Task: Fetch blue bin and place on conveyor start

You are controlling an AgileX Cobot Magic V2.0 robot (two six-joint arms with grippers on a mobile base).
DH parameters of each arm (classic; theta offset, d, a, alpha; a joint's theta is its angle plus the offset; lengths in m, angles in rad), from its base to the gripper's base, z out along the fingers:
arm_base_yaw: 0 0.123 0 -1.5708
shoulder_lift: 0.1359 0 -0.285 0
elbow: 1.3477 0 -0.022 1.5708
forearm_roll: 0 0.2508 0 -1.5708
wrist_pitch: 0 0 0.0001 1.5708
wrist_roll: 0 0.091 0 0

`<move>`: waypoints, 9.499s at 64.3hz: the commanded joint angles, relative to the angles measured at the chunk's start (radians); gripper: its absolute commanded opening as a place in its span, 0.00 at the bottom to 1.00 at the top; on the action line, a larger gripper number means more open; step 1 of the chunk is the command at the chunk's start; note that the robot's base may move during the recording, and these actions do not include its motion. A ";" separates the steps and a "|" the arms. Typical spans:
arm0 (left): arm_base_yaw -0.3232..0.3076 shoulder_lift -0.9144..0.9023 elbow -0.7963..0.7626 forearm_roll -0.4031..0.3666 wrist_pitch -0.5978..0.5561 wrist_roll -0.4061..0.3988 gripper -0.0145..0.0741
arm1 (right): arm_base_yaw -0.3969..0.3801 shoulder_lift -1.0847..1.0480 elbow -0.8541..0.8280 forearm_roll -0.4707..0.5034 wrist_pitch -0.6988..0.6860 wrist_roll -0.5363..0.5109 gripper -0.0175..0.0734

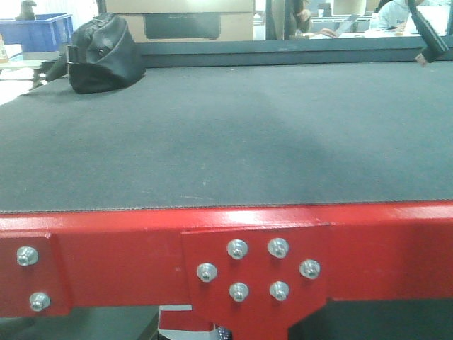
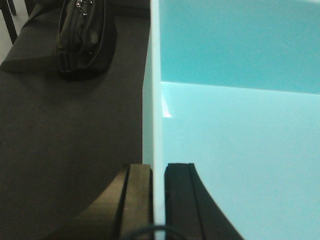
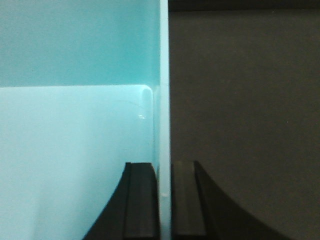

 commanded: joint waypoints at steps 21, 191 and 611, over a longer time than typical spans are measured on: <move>-0.004 -0.012 -0.013 0.004 -0.041 -0.002 0.04 | -0.001 -0.011 -0.012 -0.032 -0.011 -0.007 0.01; 0.045 0.289 0.481 -0.111 -0.405 0.018 0.04 | -0.044 0.177 0.627 0.072 -0.538 0.149 0.01; 0.500 -1.495 1.901 -0.430 -1.051 0.499 0.04 | -0.502 -1.653 2.102 0.336 -1.096 -0.450 0.01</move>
